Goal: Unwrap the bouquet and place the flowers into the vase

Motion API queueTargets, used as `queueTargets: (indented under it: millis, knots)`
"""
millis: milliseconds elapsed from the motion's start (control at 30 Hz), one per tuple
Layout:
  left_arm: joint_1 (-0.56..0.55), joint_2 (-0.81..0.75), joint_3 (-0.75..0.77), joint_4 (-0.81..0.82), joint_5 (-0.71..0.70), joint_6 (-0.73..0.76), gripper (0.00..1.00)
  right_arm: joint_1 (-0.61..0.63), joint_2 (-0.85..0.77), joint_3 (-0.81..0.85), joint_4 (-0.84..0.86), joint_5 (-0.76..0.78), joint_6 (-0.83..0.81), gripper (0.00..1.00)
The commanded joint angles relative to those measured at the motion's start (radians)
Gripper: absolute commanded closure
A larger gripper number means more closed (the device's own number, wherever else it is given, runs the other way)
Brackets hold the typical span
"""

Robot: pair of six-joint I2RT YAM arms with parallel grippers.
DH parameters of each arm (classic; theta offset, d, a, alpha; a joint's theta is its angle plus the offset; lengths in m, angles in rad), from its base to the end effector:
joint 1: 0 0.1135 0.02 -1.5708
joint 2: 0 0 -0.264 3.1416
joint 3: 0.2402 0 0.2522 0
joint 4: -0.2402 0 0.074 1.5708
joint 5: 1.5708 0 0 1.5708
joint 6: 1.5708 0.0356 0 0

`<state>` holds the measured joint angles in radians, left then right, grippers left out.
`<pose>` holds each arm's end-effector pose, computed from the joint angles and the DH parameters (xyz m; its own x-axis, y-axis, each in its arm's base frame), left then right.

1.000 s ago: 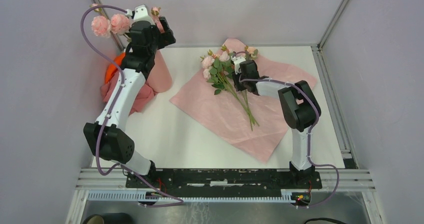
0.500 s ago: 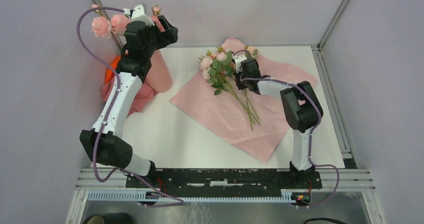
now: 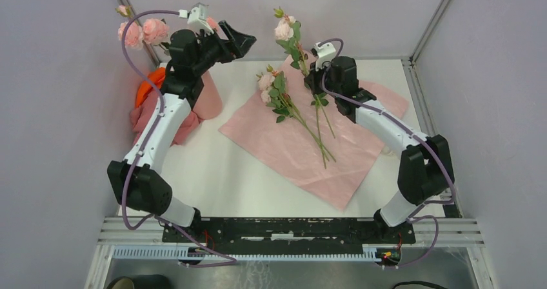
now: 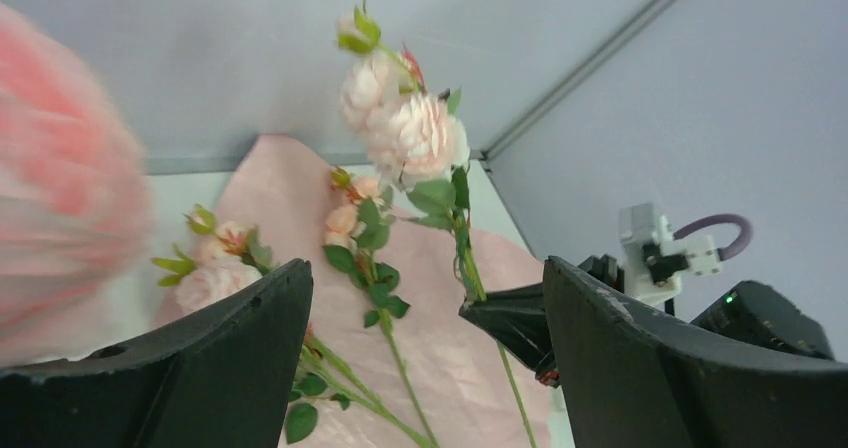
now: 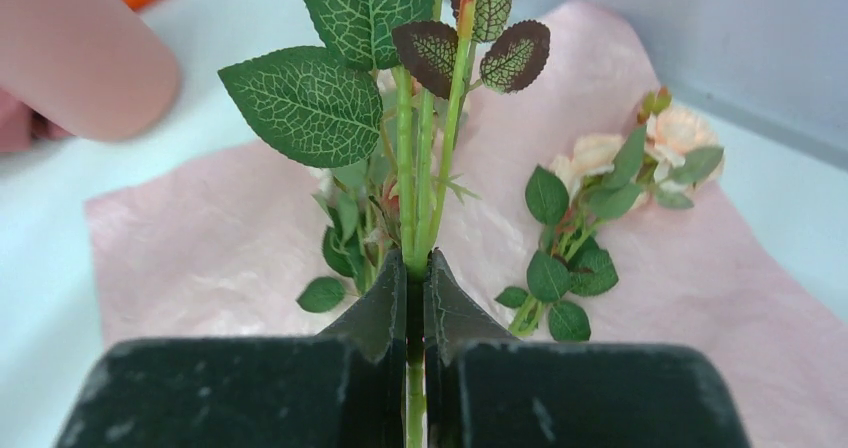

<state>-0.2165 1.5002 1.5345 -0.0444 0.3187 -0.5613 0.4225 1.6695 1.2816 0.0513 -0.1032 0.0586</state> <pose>0.3413 -0.0865 0.4441 -0.2798 -0.4560 -0.8448 0.4265 0.7293 -0.5349 0.3622 0.1668 0.3030 -0.3298 -0.0844 -0.9403 -0.4780 0.8738 0.0892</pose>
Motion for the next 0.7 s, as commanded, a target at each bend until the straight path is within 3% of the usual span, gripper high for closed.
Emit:
queueTargets:
  millis: [0, 400, 667]
  knots:
    - [-0.051, 0.046, -0.056, 0.166, 0.109, -0.108, 0.10, 0.000, -0.104, -0.011, 0.068, -0.058, 0.029, 1.00]
    - [-0.211, 0.191, -0.047, 0.300, 0.163, -0.174, 0.11, 0.010, -0.197, 0.009, 0.076, -0.084, 0.036, 1.00]
    - [-0.317, 0.204, -0.154, 0.505, 0.080, -0.233, 0.16, 0.033, -0.211, -0.006, 0.087, -0.106, 0.047, 1.00]
